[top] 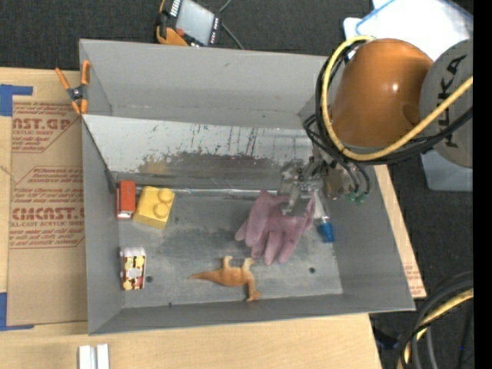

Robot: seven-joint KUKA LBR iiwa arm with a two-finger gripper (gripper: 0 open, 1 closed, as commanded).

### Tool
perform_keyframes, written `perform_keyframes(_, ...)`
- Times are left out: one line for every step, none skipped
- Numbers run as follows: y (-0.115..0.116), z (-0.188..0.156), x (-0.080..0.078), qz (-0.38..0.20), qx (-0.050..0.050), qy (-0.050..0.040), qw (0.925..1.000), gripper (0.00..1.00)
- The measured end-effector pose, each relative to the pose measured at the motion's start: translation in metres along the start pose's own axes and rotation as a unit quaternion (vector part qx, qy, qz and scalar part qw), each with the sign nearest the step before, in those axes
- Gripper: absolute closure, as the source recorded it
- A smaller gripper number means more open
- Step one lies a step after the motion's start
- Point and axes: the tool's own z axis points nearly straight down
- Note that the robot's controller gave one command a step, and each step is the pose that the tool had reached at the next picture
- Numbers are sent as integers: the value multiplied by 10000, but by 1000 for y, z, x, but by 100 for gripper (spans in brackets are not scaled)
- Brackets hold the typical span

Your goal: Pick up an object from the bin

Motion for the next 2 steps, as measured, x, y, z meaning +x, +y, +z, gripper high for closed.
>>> perform_keyframes(0, 0, 0, 0, -1, 2, 10000, 100)
perform_keyframes(18, 95, -8, -508, 3, -31, 9987, 100)
